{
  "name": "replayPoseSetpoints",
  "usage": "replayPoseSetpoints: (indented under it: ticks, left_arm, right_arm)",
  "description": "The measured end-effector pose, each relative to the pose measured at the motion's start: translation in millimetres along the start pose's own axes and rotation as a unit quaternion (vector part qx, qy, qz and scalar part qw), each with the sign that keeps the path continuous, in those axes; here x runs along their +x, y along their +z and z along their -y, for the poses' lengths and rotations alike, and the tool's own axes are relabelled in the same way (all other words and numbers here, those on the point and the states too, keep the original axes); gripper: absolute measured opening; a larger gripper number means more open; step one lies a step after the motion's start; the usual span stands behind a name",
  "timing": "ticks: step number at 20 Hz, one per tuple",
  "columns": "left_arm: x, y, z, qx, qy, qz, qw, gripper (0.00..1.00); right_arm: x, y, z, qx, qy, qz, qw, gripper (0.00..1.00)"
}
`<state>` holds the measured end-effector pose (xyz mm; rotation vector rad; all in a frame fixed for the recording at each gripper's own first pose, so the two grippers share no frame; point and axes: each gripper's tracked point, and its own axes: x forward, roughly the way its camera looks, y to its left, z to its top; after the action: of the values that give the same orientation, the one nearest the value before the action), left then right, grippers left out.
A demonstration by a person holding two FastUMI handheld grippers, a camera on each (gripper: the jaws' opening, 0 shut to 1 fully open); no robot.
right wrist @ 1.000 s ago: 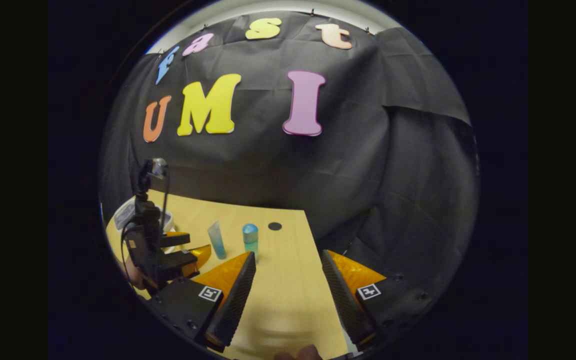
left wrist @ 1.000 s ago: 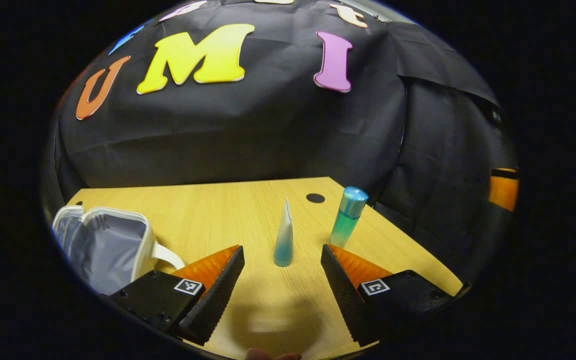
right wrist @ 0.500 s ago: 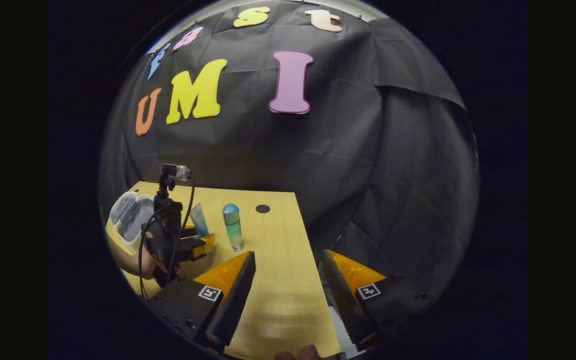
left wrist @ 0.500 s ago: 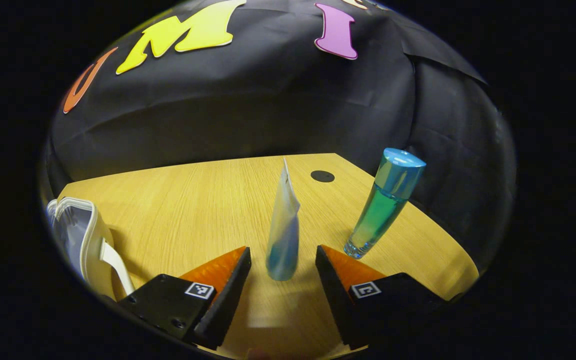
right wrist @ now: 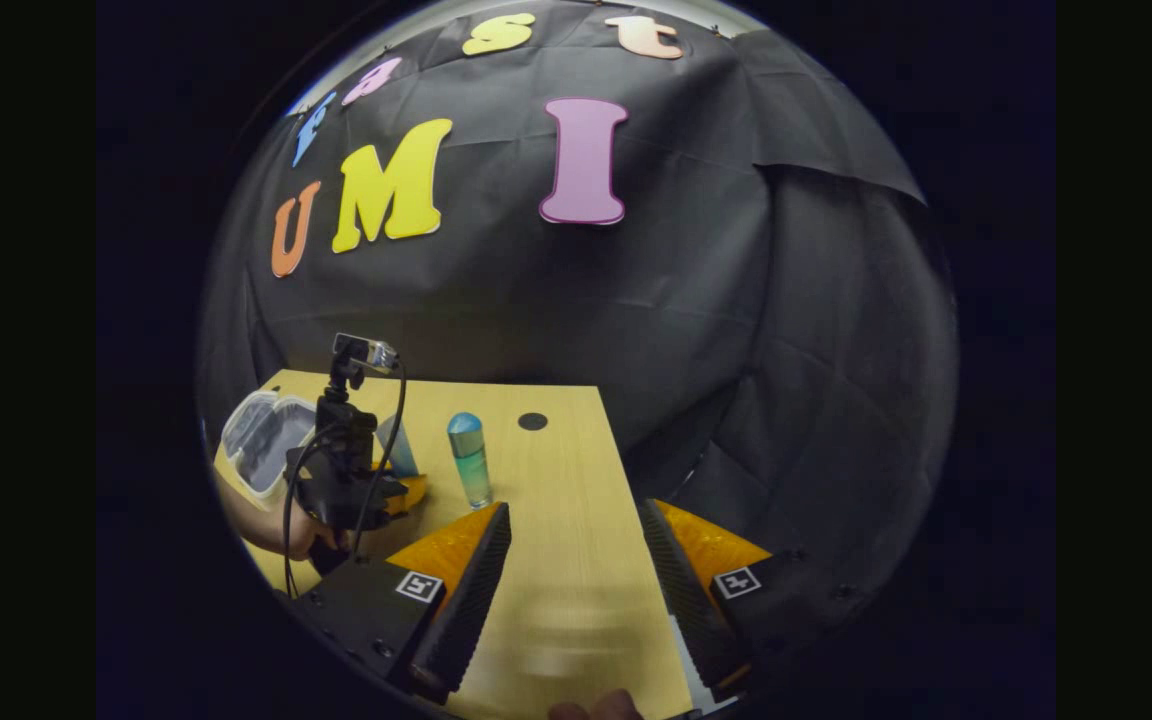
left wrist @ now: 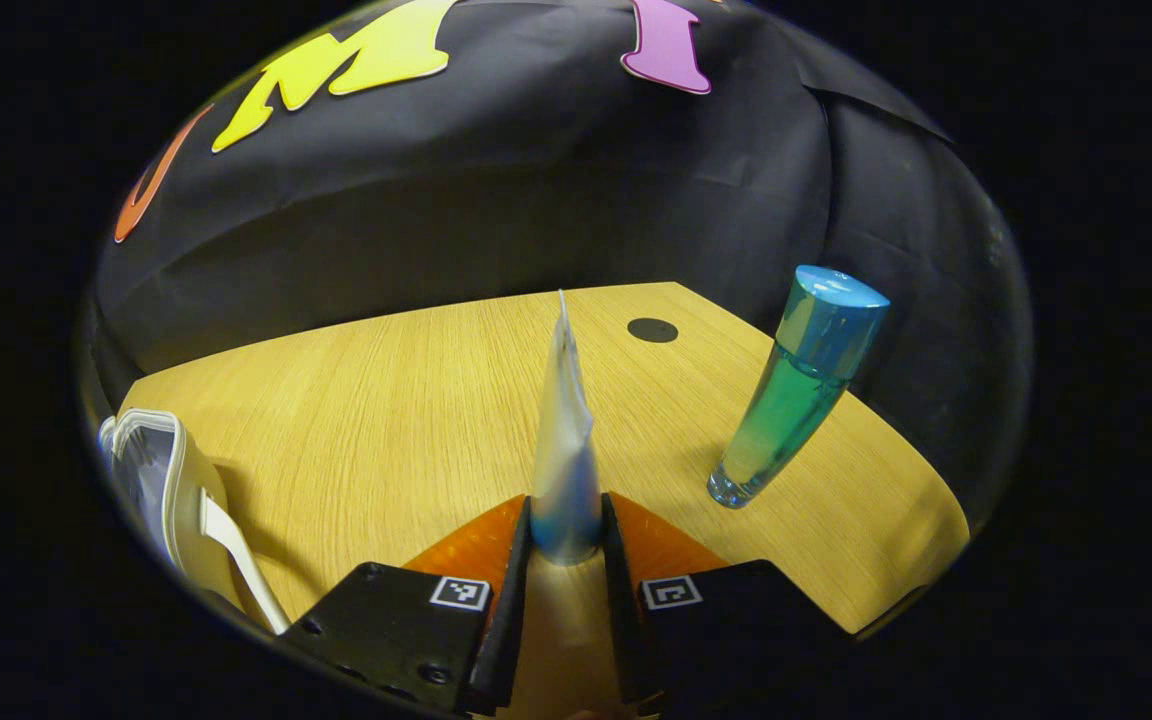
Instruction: First open the suitcase, pack the skin care products into it, and then close the suitcase.
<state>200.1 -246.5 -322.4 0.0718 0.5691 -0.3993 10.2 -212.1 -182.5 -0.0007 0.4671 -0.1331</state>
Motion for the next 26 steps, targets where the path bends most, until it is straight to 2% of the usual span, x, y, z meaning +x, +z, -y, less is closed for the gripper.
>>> replayPoseSetpoints:
  ticks: [3, 5, 8, 14, 17, 18, 20, 21, 23, 26]
  left_arm:
    - [-37, 10, -8, -0.028, -0.002, 0.004, 1.0, 0.4]
    - [-74, 21, -14, -0.047, 0.002, 0.016, 0.999, 0.4]
    - [-131, 30, -32, -0.06, 0.02, 0.027, 0.998, 0.4]
    - [-215, 29, -90, -0.088, 0.082, 0.032, 0.992, 0.4]
    - [-243, 24, -130, -0.111, 0.119, 0.031, 0.986, 0.4]
    - [-250, 18, -141, -0.117, 0.129, 0.026, 0.984, 0.4]
    - [-261, 8, -164, -0.131, 0.149, 0.02, 0.98, 0.4]
    - [-264, 4, -173, -0.142, 0.153, 0.018, 0.978, 0.4]
    - [-272, -5, -188, -0.156, 0.16, 0.014, 0.975, 0.4]
    - [-277, -11, -206, -0.15, 0.156, 0.009, 0.976, 0.4]
  right_arm:
    - [28, 0, -29, -0.01, 0.038, 0.008, 0.999, 0.79]
    - [56, -14, -59, -0.013, 0.071, -0.008, 0.997, 0.79]
    - [93, -33, -92, 0.005, 0.099, -0.031, 0.995, 0.8]
    - [167, -57, -124, 0.018, 0.1, -0.051, 0.994, 0.8]
    - [191, -78, -125, 0.028, 0.094, -0.08, 0.992, 0.69]
    - [195, -81, -127, 0.034, 0.092, -0.085, 0.992, 0.61]
    - [200, -80, -125, 0.031, 0.08, -0.084, 0.993, 0.57]
    - [202, -78, -124, 0.028, 0.079, -0.082, 0.993, 0.51]
    - [207, -76, -121, 0.019, 0.07, -0.077, 0.994, 0.48]
    - [207, -75, -121, 0.003, 0.068, -0.085, 0.994, 0.38]
